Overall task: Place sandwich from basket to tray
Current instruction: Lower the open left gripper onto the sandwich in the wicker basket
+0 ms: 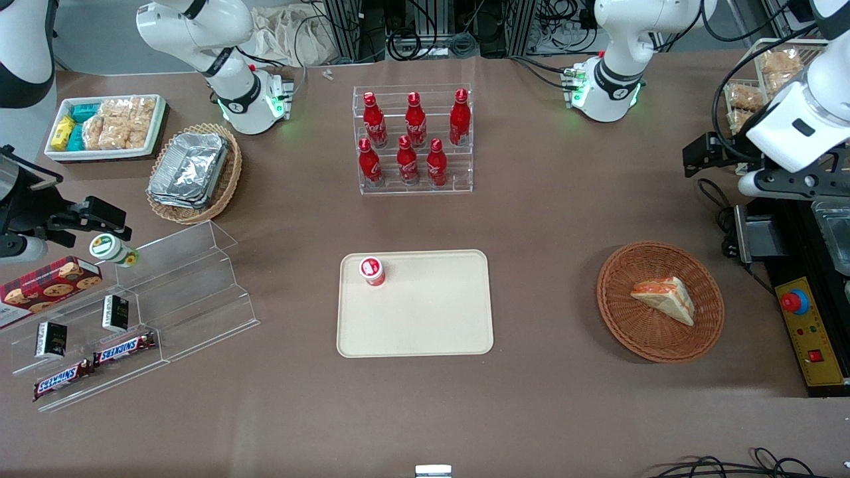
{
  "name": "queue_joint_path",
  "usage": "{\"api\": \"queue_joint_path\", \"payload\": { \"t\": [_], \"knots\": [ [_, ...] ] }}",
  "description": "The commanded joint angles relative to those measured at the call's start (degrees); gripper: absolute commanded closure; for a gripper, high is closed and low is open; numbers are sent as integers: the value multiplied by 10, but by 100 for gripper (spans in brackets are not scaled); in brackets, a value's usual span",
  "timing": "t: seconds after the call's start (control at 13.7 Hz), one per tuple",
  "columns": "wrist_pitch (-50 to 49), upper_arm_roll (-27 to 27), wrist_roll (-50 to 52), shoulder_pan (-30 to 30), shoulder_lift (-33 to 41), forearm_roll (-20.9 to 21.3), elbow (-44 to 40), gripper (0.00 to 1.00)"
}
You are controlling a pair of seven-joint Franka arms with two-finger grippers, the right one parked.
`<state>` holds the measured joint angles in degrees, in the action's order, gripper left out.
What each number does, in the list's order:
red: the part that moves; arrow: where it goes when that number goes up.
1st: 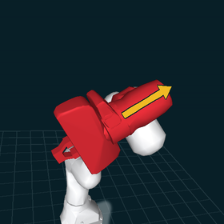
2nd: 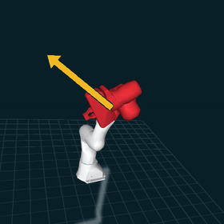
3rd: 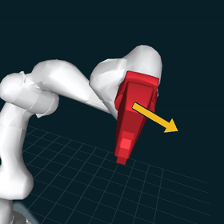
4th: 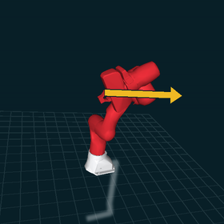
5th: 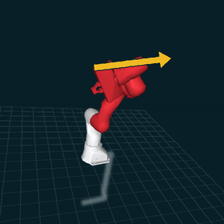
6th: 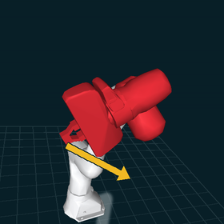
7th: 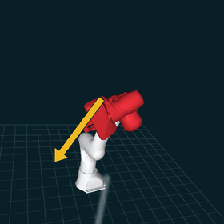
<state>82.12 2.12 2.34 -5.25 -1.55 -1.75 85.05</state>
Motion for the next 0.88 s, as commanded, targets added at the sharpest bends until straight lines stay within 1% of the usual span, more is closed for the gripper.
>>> {"api": "queue_joint_path", "payload": {
  "t": [0.0,0.15,0.22,0.29,0.44,0.59,0.66,0.73,0.8],
  "knots": [
    [-6,-5,27,-12,-24,9,-38,0],
    [-6,-5,48,-9,-28,16,-39,0],
    [-1,-7,64,-7,-34,8,-36,0],
    [7,-10,112,2,-42,-4,-37,0],
    [35,-10,179,38,-64,-26,-33,0],
    [52,-12,229,52,-99,-19,-30,0],
    [74,-11,279,67,-117,-17,-27,0],
    [101,-11,327,71,-134,-16,-16,0],
    [138,-12,346,72,-149,-16,4,0]
  ]
}}
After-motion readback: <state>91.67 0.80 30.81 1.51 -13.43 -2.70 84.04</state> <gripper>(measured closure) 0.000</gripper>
